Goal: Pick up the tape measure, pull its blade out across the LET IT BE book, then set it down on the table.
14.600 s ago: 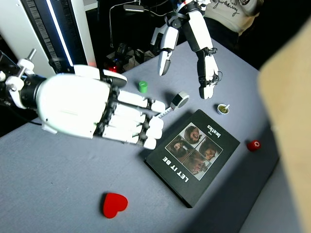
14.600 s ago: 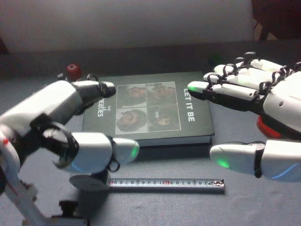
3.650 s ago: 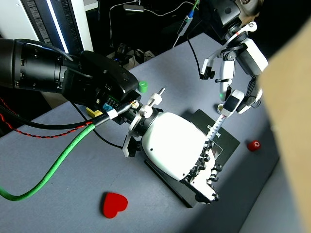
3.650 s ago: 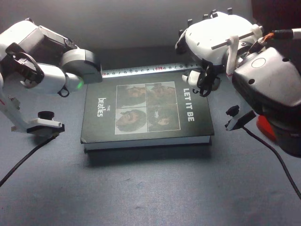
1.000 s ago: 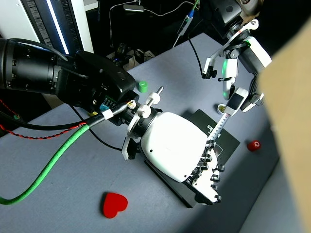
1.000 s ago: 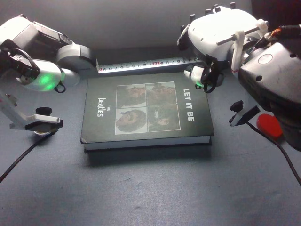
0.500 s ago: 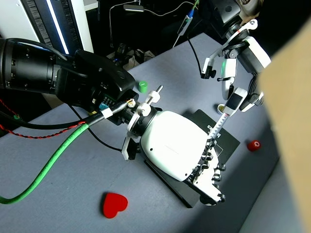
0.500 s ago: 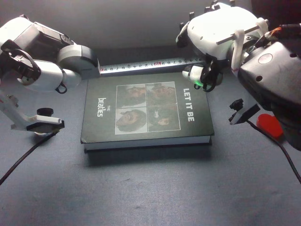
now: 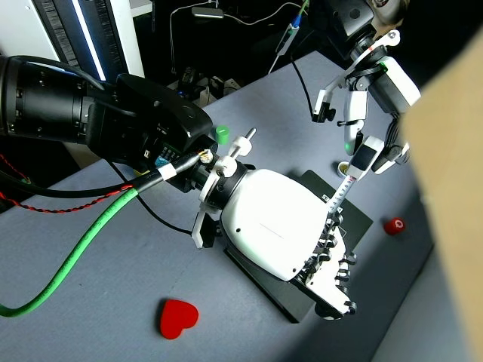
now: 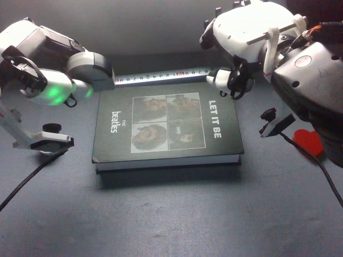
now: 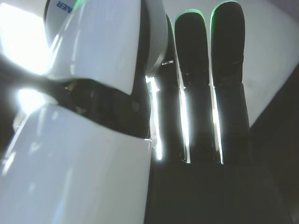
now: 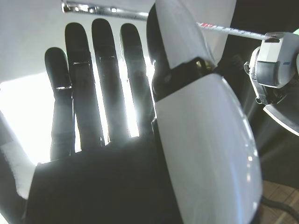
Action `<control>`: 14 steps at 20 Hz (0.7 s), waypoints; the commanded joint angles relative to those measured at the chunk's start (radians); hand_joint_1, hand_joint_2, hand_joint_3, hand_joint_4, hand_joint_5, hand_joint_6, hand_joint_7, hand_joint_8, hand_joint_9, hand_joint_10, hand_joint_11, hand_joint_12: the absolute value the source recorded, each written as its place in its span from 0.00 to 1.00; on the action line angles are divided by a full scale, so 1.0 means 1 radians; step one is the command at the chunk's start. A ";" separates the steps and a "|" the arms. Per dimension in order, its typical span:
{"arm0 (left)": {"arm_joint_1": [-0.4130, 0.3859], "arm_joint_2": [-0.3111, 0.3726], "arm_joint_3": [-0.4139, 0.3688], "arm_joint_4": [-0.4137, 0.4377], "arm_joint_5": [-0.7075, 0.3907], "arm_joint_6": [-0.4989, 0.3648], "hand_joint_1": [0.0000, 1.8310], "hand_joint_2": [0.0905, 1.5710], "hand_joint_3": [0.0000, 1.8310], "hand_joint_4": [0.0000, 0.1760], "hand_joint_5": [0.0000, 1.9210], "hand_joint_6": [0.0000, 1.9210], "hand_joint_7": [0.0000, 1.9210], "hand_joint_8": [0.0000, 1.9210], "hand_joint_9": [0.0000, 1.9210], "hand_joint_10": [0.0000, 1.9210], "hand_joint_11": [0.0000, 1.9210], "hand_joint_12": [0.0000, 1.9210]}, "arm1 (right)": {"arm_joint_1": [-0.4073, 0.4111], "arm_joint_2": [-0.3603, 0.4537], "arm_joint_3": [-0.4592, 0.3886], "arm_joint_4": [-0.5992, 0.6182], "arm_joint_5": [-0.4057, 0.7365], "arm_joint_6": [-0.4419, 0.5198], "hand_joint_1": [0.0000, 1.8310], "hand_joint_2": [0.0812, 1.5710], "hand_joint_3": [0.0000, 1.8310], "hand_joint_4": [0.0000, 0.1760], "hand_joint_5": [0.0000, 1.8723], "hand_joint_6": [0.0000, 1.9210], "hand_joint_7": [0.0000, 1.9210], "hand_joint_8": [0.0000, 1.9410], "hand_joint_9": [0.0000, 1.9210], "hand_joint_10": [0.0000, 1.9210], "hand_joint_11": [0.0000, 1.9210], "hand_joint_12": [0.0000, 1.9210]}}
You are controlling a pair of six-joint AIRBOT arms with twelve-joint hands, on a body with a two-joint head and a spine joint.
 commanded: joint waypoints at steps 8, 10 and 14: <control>-0.012 0.012 0.008 0.045 -0.057 -0.011 0.76 0.67 0.00 0.00 0.55 0.36 0.56 0.46 0.47 0.62 0.44 0.55 | 0.006 0.006 -0.001 -0.061 0.048 0.004 0.55 0.71 0.00 0.00 0.39 0.00 0.42 0.00 0.38 0.05 0.12 0.64; -0.012 0.013 0.008 0.045 -0.056 -0.007 0.76 0.67 0.00 0.00 0.55 0.36 0.56 0.46 0.47 0.62 0.44 0.55 | 0.007 0.007 -0.001 -0.048 0.044 0.002 0.55 0.71 0.00 0.00 0.39 0.00 0.42 0.00 0.39 0.05 0.12 0.64; -0.014 0.013 0.009 0.046 -0.056 -0.002 0.76 0.67 0.00 0.00 0.55 0.37 0.56 0.46 0.47 0.62 0.44 0.55 | 0.007 0.007 -0.001 -0.041 0.041 0.000 0.55 0.71 0.00 0.00 0.39 0.00 0.43 0.00 0.39 0.05 0.13 0.64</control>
